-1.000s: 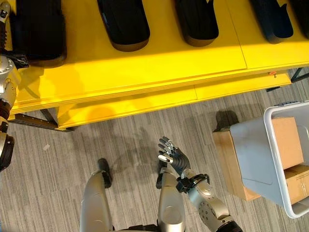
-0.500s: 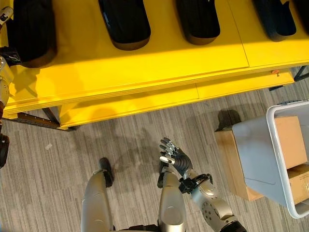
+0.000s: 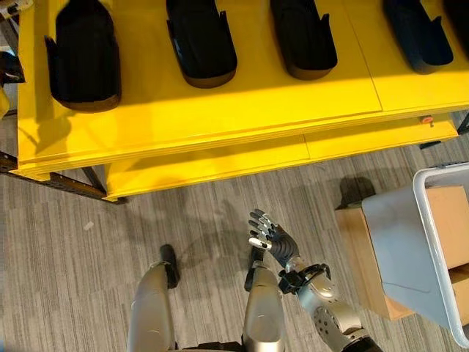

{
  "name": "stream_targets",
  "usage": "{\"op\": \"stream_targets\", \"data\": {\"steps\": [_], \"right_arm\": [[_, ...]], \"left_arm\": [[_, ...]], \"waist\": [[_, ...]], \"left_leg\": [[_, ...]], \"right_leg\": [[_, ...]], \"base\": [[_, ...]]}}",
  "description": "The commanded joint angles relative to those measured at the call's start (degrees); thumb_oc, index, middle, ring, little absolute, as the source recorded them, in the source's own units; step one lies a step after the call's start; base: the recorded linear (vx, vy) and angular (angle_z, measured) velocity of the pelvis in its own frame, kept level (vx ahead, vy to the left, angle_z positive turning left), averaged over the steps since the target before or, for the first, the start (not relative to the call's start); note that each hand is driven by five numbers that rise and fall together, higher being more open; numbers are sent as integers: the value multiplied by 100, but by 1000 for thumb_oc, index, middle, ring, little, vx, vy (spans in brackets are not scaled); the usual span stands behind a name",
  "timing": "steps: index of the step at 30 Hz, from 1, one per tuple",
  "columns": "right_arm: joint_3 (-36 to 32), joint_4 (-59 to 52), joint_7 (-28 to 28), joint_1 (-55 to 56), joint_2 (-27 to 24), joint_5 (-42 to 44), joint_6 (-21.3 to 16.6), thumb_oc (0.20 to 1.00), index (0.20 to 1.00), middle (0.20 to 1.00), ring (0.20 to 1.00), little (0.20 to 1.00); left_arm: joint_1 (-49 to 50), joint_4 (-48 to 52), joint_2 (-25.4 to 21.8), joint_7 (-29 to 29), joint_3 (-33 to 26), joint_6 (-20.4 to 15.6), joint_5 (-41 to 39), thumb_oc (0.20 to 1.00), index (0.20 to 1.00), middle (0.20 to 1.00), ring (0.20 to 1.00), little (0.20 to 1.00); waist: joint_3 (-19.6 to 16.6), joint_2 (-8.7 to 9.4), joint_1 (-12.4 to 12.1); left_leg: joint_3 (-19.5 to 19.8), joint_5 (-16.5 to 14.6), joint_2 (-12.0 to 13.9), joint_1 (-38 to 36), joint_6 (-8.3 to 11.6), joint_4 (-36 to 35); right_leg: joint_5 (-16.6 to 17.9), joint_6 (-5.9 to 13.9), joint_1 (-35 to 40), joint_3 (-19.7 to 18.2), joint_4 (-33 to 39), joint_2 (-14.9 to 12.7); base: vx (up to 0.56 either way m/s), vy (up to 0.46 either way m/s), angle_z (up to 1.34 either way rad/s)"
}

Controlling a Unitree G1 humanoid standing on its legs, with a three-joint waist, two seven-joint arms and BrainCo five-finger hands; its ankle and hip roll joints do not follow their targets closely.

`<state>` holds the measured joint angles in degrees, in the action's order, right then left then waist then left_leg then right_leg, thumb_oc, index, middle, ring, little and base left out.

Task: Move parts from the plastic box to the shelf.

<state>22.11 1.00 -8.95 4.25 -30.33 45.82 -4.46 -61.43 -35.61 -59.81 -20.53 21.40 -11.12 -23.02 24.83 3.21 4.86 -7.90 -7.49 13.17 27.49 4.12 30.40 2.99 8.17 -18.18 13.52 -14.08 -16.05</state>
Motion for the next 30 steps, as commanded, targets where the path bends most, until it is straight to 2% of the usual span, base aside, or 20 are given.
{"op": "stream_targets", "data": {"steps": [1,3,4,6,7,8,9,10,11,14,17,20,21,30], "right_arm": [[-326,-305,-180,279,44,-105,-216,1000,1000,1000,1000,1000],[-338,-298,-189,286,27,-133,-218,1000,1000,1000,1000,1000],[-409,-294,-212,329,71,-195,-214,1000,1000,1000,1000,1000],[-464,-298,-213,314,94,-232,-216,1000,1000,1000,1000,1000],[-448,-299,-212,310,76,-231,-216,1000,1000,1000,1000,1000],[-530,-306,-210,312,91,-249,-212,1000,1000,1000,1000,1000],[-521,-306,-209,311,82,-249,-211,1000,1000,1000,1000,1000],[-570,-303,-185,315,122,-293,-210,1000,1000,1000,1000,1000],[-595,-322,-187,328,98,-312,-211,1000,1000,1000,1000,1000],[-574,-332,-194,312,125,-343,-194,1000,1000,1000,1000,1000],[-575,-386,-170,264,110,-358,-216,1000,1000,1000,1000,1000],[-599,-410,-155,258,91,-361,-226,1000,1000,1000,1000,1000],[-606,-420,-111,221,110,-382,-240,1000,1000,1000,1000,1000],[-614,-465,-1,146,74,-351,-286,1000,1000,1000,1000,1000]], "left_arm": [[921,735,-306,-150,-668,-384,575,1000,1000,1000,1000,1000],[1318,1036,-303,-161,-957,-383,746,1000,1000,1000,1000,1000],[1941,1602,-176,-175,-1379,-412,1031,1000,1000,1000,1000,1000],[2544,2061,-46,-143,-1767,-397,1399,1000,1000,1000,1000,1000],[2606,2092,-41,-140,-1825,-388,1405,1000,1000,1000,1000,1000],[3069,2579,105,-97,-2040,-367,1905,1000,1000,1000,1000,1000],[3102,2599,110,-94,-2070,-359,1909,1000,1000,1000,1000,1000],[3611,2970,458,26,-2251,-410,1994,1000,1000,1000,1000,1000],[3831,3125,529,102,-2353,-416,2051,1000,1000,1000,1000,1000],[4250,3405,782,130,-2278,-279,2851,1000,1000,1000,1000,1000],[4621,3517,1125,260,-2141,-242,3250,1000,1000,1000,1000,1000],[4780,3608,1221,366,-2080,-207,3554,1000,1000,1000,1000,1000],[4910,3587,1275,396,-1948,-161,3888,1000,1000,1000,1000,1000],[4872,3067,1526,457,-1398,-35,4349,1000,1000,1000,1000,1000]], "waist": [[-468,106,-155],[-474,94,-158],[-490,99,-211],[-491,98,-239],[-493,91,-217],[-485,103,-253],[-485,100,-243],[-474,103,-278],[-467,100,-280],[-460,119,-300],[-435,144,-304],[-431,153,-310],[-419,163,-314],[-341,220,-296]], "left_leg": [[312,59,223,-155,376,-111],[315,58,218,-206,377,-134],[309,58,223,-292,384,-175],[314,63,208,-380,392,-225],[314,65,206,-387,392,-230],[317,68,202,-440,402,-261],[316,69,202,-445,402,-263],[317,83,175,-497,399,-305],[318,85,170,-519,396,-316],[317,90,161,-558,388,-342],[312,93,166,-563,382,-334],[310,86,168,-563,374,-334],[309,84,177,-556,369,-333],[313,105,204,-482,353,-296]], "right_leg": [[-396,399,254,-396,-136,-318],[-410,388,297,-402,-130,-317],[-436,376,381,-400,-112,-317],[-460,363,460,-405,-99,-314],[-460,364,467,-403,-96,-315],[-474,345,533,-396,-80,-307],[-473,345,538,-396,-78,-307],[-468,331,586,-387,-59,-303],[-469,327,600,-387,-52,-308],[-478,320,624,-398,-53,-308],[-503,301,606,-410,-97,-304],[-519,297,584,-418,-130,-302],[-525,295,571,-421,-132,-298],[-568,288,460,-469,-240,-285]], "base": [[0,0,0],[0,0,0],[0,0,0],[0,0,0],[2,-16,6],[-4,-15,7],[-17,-13,9],[-18,3,4],[0,0,0],[0,0,0],[0,0,0],[0,0,0],[0,0,0],[0,0,0]]}}
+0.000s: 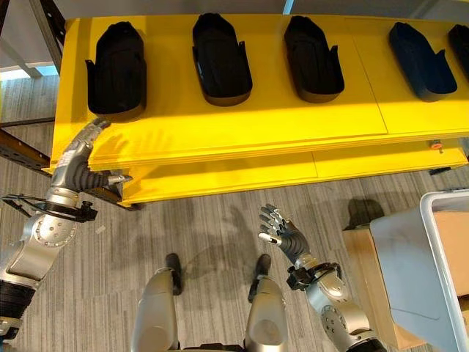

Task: Move parts from the plastic box to the shelf.

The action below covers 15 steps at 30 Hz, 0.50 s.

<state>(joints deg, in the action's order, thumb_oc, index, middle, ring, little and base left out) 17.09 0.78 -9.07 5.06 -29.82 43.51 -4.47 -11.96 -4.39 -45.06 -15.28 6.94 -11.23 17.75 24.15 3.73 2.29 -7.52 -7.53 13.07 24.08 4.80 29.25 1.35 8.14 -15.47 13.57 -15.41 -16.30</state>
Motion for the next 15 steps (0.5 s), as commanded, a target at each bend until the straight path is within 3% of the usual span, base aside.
{"op": "stream_targets", "data": {"steps": [1,8,15], "right_arm": [[-101,-472,27,48,4,-98,-297,1000,1000,1000,1000,1000],[-16,-467,120,-75,-20,-36,-328,1000,1000,1000,1000,1000],[-34,-493,147,-41,-43,-43,-337,1000,1000,1000,1000,1000]], "left_arm": [[-134,-262,103,-56,182,28,351,1000,1000,1000,1000,1000],[-561,-1046,306,-85,704,195,495,1000,1000,1000,1000,1000],[-767,-1618,479,-143,731,320,286,1000,1000,1000,1000,1000]], "waist": [[-255,184,-28],[-165,222,8],[-103,241,53]], "left_leg": [[278,114,213,-134,282,-179],[262,126,226,-42,265,-114],[234,111,240,-2,255,-56]], "right_leg": [[-410,288,169,-482,-126,-254],[-397,297,50,-513,-192,-262],[-394,290,-34,-565,-254,-254]], "base": [[0,0,0],[-1,5,-1],[-1,2,-1]]}}
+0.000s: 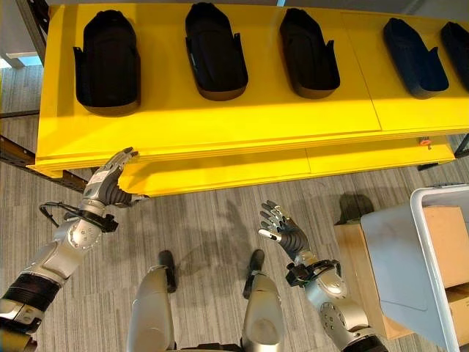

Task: Move parts from the plastic box to the shelf.

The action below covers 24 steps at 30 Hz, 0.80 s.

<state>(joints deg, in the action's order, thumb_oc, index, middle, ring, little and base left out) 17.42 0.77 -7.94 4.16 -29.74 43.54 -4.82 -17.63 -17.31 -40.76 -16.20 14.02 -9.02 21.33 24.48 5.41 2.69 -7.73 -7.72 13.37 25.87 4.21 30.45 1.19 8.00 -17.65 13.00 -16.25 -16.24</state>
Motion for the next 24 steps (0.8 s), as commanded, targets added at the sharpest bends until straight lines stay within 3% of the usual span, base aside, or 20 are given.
{"op": "stream_targets", "data": {"steps": [1,24], "right_arm": [[-60,-495,41,60,-50,-37,-303,1000,1000,1000,1000,1000],[-19,-539,-59,153,-187,23,-249,1000,1000,1000,1000,1000]], "left_arm": [[-258,-477,80,-90,-6,140,-136,1000,1000,1000,1000,1000],[-1293,-1274,-157,-418,84,388,-220,1000,1000,1000,1000,1000]], "waist": [[-121,77,26],[-123,114,140]], "left_leg": [[243,130,221,-160,317,-154],[219,91,248,-18,345,-14]], "right_leg": [[-369,301,152,-512,-192,-265],[-394,319,-37,-594,-351,-263]], "base": [[0,0,0],[-1,3,-1]]}}
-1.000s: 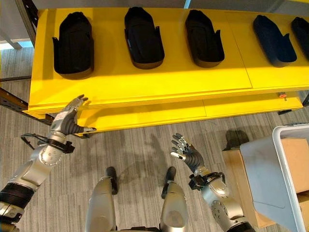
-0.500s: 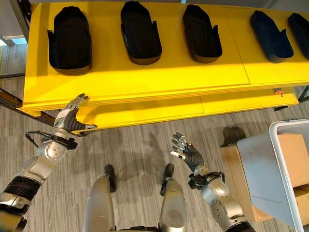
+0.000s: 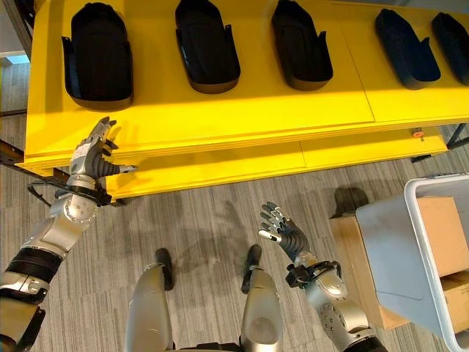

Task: Move parts from the plastic box to the shelf.

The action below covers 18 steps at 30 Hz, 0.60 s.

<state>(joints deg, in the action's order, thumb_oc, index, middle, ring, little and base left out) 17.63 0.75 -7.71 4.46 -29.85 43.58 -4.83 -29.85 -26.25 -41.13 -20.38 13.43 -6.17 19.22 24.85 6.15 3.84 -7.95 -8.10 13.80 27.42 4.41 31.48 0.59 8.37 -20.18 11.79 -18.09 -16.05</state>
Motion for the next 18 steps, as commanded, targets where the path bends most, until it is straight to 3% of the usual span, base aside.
{"op": "stream_targets", "data": {"steps": [1,18], "right_arm": [[-39,-537,-84,126,-180,17,-245,1000,1000,1000,1000,1000],[10,-571,-174,211,-295,23,-177,1000,1000,1000,1000,1000]], "left_arm": [[-125,-416,-143,-9,156,110,-5,1000,1000,1000,1000,1000],[-808,-1127,-269,148,636,265,99,1000,1000,1000,1000,1000]], "waist": [[-161,42,34],[-184,47,123]], "left_leg": [[240,125,205,-168,324,-104],[212,94,219,-113,331,-31]], "right_leg": [[-336,281,211,-488,-176,-280],[-363,302,73,-554,-306,-278]], "base": [[0,0,0],[1,2,-2]]}}
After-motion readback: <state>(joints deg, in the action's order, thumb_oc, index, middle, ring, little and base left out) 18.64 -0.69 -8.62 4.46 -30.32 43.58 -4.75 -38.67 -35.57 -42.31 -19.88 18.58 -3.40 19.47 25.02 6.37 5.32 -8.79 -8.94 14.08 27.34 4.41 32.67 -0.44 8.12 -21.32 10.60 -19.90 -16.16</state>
